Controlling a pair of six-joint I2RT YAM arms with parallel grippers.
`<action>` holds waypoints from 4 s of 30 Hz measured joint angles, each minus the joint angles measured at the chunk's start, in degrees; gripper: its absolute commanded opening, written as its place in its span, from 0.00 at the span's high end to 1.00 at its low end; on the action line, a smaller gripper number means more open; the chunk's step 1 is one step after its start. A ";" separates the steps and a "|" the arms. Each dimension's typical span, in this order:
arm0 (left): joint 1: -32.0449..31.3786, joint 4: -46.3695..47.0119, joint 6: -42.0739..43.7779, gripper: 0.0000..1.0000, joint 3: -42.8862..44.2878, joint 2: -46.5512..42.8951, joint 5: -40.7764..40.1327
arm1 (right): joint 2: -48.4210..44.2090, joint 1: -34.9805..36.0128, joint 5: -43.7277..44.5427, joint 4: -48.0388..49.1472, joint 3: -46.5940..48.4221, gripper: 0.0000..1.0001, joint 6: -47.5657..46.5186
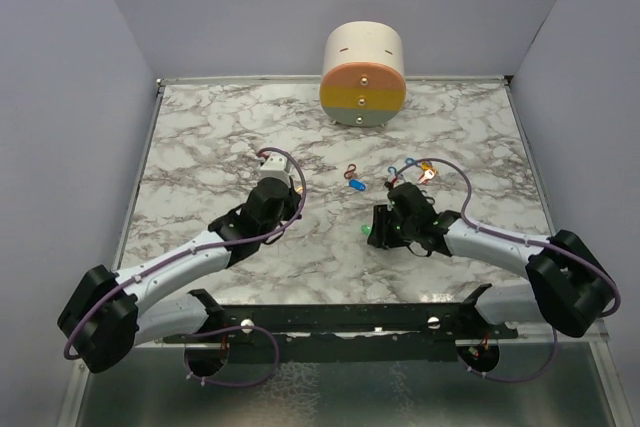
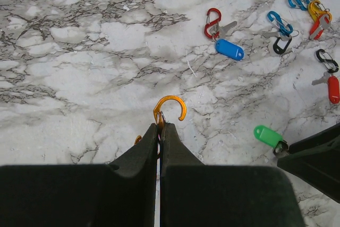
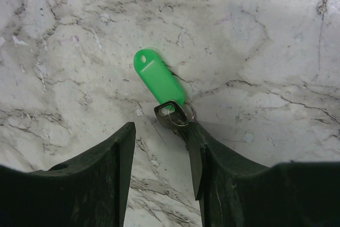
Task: Put the keys on the keyring
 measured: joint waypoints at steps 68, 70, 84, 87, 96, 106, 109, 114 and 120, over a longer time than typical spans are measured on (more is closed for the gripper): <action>0.00 -1.90 -0.90 1.00 -4.13 -5.73 -1.92 | 7.34 0.59 1.29 11.26 2.01 0.64 3.87; 0.00 -1.88 -0.90 1.00 -4.13 -5.73 -1.90 | 7.69 0.59 0.85 11.93 2.01 0.64 4.02; 0.00 -1.90 -0.87 1.00 -4.13 -5.84 -1.92 | 9.33 0.59 -0.13 14.78 2.14 0.71 5.03; 0.00 -1.90 -0.87 1.00 -4.13 -5.84 -1.92 | 9.55 0.59 -0.13 14.82 2.21 0.74 5.18; 0.00 -1.90 -0.87 1.00 -4.13 -5.86 -1.92 | 9.75 0.59 -0.09 14.84 2.21 0.80 5.38; 0.00 -1.88 -0.94 1.00 -4.46 -5.86 -1.90 | 9.60 0.59 0.31 14.36 2.21 0.90 5.42; 0.00 -1.86 -0.98 1.00 -4.46 -5.86 -1.90 | 9.18 0.59 0.52 14.23 2.21 0.94 5.40; 0.00 -1.86 -1.03 1.00 -4.46 -5.86 -1.90 | 9.03 0.59 0.68 14.21 2.21 0.97 5.38; 0.00 -1.86 -1.03 1.00 -4.46 -5.86 -1.90 | 8.46 0.59 0.72 14.99 2.03 0.99 5.27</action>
